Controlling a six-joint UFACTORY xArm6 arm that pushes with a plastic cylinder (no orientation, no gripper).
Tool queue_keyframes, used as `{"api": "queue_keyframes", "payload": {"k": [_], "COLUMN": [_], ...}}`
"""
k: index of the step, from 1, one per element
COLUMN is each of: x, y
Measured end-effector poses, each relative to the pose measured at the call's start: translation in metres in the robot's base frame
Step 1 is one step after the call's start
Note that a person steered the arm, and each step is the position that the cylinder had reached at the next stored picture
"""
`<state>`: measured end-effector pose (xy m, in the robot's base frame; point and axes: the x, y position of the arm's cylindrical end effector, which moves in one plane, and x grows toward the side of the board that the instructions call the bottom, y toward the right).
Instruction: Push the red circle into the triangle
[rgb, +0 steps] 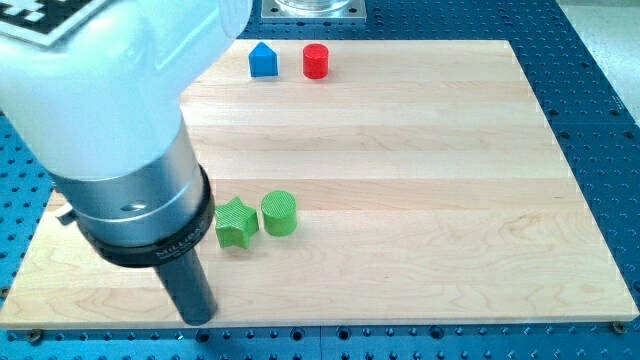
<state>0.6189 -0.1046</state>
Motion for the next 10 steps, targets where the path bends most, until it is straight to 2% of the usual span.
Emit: {"api": "queue_keyframes", "payload": {"k": [1, 2, 3, 4, 6, 7, 8, 10], "x": [0.000, 0.000, 0.000, -0.042, -0.189, -0.244, -0.282, -0.339], "y": [0.050, 0.050, 0.107, 0.166, 0.267, 0.304, 0.329, 0.316]}}
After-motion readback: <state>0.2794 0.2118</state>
